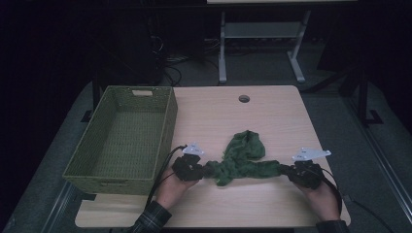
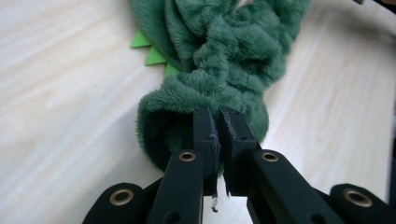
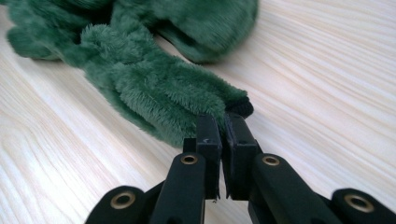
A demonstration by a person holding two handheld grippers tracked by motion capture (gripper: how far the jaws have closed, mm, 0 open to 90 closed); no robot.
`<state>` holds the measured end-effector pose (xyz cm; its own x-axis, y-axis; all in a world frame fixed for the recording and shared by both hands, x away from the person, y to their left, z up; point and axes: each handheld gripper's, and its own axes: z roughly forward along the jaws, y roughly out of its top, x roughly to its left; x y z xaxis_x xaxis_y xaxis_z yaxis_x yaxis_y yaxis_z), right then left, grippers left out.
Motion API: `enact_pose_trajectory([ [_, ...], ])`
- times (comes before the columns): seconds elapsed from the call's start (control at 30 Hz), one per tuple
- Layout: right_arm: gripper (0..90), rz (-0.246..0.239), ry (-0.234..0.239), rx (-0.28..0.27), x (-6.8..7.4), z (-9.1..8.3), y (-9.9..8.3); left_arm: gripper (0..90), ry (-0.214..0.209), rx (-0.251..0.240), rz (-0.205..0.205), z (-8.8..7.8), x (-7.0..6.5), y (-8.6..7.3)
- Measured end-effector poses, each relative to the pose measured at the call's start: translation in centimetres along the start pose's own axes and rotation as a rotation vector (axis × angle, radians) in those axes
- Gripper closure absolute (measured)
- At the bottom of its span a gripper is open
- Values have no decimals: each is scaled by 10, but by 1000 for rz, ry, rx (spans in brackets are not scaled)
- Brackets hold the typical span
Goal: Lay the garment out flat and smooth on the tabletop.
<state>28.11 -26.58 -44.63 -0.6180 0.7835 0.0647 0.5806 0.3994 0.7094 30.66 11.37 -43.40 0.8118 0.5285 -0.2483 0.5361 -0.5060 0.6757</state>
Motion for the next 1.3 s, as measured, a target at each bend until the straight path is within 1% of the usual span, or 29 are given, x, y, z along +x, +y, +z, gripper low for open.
enact_pose_trajectory([
  [0.1,865,20,5,3,-4,-6,-7,855,7,15,10,-3,-4,-6],
  [0.13,865,27,11,9,-4,-7,-10,855,5,18,5,-3,-5,-8],
  [0.17,864,27,14,15,-3,-6,-12,854,5,18,9,-4,-6,-9],
  [0.23,864,20,26,30,1,-3,-14,854,11,27,19,-4,-6,-10],
  [0.27,863,10,25,32,2,-1,-14,853,13,32,16,-3,-6,-10],
  [0.3,863,15,29,47,4,1,-13,852,27,48,19,-2,-6,-11],
  [0.33,863,2,28,56,5,5,-12,851,30,57,30,-1,-4,-11],
  [0.4,862,-5,22,74,7,8,-13,850,18,61,7,3,-4,-14],
  [0.43,862,-5,23,73,7,9,-14,847,14,79,18,4,-3,-14],
  [0.47,860,-3,25,75,6,8,-14,843,12,73,9,7,-4,-15],
  [0.5,855,3,28,72,6,8,-15,836,8,81,10,9,-4,-16],
  [0.53,842,8,33,70,6,8,-16,823,8,77,13,11,-5,-16],
  [0.6,793,9,41,60,6,8,-17,786,13,86,32,10,-6,-15],
  [0.67,672,15,41,46,7,6,-17,710,25,57,32,7,-8,-13],
  [0.7,628,13,37,33,7,5,-16,678,33,52,41,4,-8,-12],
  [0.73,593,10,35,23,7,2,-16,632,37,34,38,1,-9,-11],
  [0.77,564,8,32,7,6,0,-16,591,44,23,46,-2,-8,-10],
  [0.83,525,21,30,-16,4,-5,-15,535,44,-7,35,-6,-9,-9],
  [0.87,518,22,23,-31,3,-8,-14,517,46,-19,35,-8,-9,-9],
  [0.9,517,23,27,-43,2,-10,-14,500,45,-17,40,-10,-9,-9],
  [0.97,494,27,30,-59,-1,-13,-11,453,41,-20,39,-11,-9,-11],
  [1.03,485,42,43,-62,-3,-13,-8,419,42,-15,58,-12,-10,-14],
  [1.1,477,44,47,-69,-4,-13,-3,377,51,-11,83,-12,-11,-18],
  [1.13,474,48,51,-70,-4,-12,0,357,57,-12,82,-11,-12,-20],
  [1.17,474,43,51,-71,-4,-11,2,331,58,-9,92,-11,-12,-22],
  [1.2,474,34,50,-75,-4,-10,5,316,63,-5,91,-11,-13,-24],
  [1.23,474,33,51,-74,-4,-9,8,306,65,-7,94,-11,-13,-26],
  [1.27,477,31,54,-79,-5,-9,11,291,64,2,103,-10,-13,-29],
  [1.3,480,37,60,-75,-5,-8,15,283,64,1,102,-9,-14,-31],
])
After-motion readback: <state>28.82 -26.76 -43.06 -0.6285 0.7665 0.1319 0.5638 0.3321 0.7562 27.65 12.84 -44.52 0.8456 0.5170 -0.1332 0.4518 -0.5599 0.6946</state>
